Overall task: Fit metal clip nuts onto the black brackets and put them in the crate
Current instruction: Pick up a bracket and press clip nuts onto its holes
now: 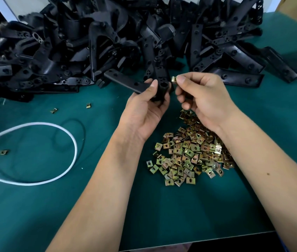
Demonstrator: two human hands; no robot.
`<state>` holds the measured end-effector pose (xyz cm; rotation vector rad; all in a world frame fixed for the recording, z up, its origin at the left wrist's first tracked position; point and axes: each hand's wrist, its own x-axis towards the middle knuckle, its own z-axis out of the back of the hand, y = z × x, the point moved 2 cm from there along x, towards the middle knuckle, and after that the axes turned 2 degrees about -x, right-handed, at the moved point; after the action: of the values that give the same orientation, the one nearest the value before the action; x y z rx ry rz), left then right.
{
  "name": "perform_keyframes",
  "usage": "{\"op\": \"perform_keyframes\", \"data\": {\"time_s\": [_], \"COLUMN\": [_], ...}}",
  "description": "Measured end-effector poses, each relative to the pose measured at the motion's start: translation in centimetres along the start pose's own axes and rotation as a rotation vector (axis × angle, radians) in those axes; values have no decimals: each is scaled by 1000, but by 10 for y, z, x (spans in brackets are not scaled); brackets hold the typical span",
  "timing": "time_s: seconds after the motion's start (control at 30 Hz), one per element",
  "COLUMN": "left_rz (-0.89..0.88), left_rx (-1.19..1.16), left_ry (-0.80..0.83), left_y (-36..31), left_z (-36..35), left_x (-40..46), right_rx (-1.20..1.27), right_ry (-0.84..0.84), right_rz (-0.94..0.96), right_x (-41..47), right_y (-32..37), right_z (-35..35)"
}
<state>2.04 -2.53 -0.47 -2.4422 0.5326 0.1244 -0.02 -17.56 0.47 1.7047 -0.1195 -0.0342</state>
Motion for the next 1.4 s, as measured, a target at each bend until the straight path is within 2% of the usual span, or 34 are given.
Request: {"op": "perform_keyframes", "data": {"time_s": [0.33, 0.43, 0.67, 0.87, 1.07, 1.17, 1.27, 1.33, 1.4], "left_rz": [-63, -66, -47, -64, -51, -102, -124, -126, -131], "left_rx": [220, 296, 304, 469, 440, 454, 368, 281, 183], "left_ry": [57, 92, 162, 144, 138, 95, 55, 25, -12], "left_y": [-9, -13, -12, -10, -7, -4, -5, -9, -12], "left_z": [7, 10, 12, 16, 13, 10, 9, 11, 14], "left_x": [4, 5, 6, 7, 6, 7, 8, 8, 9], "right_rx": [-64, -14, 86, 5, -11, -90, -170, -478, -861], "right_ry": [29, 42, 77, 67, 100, 83, 15, -72, -69], "right_rz": [-86, -128, -162, -163, -127, -92, -53, 43, 125], "right_x": [-1, -1, -1, 0, 0, 0, 3, 5, 9], "right_y": [-2, -2, -2, -6, -5, -2, 3, 6, 7], "right_z": [0, -1, 0, 0, 3, 5, 15, 28, 38]}}
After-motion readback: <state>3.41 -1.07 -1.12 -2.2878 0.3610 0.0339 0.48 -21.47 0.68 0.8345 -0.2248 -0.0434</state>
